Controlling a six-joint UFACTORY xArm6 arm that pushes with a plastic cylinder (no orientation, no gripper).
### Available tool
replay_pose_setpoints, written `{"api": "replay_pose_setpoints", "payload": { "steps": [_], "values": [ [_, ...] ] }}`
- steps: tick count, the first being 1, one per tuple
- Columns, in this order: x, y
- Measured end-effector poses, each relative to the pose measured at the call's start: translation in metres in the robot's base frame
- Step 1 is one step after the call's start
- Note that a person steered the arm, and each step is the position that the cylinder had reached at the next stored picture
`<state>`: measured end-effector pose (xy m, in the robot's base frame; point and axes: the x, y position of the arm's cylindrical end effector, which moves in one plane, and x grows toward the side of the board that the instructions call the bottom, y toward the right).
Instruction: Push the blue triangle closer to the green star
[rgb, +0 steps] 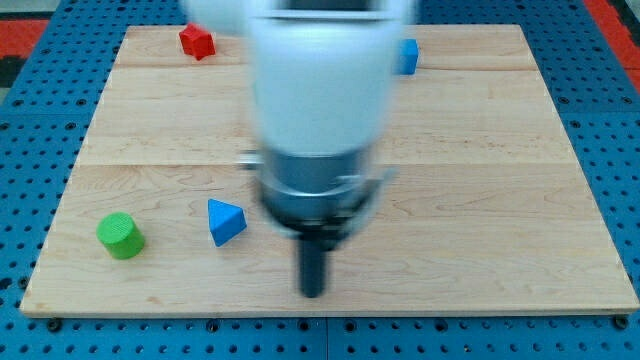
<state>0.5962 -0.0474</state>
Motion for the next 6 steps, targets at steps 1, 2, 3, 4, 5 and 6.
{"api": "replay_pose_setpoints", "payload": {
  "steps": [1,2,3,4,5,6],
  "values": [
    [-0.044,-0.043],
    [-0.105,-0.048],
    [-0.138,-0.046],
    [-0.088,-0.047],
    [-0.082,-0.088],
    [-0.104,-0.069]
  ]
}}
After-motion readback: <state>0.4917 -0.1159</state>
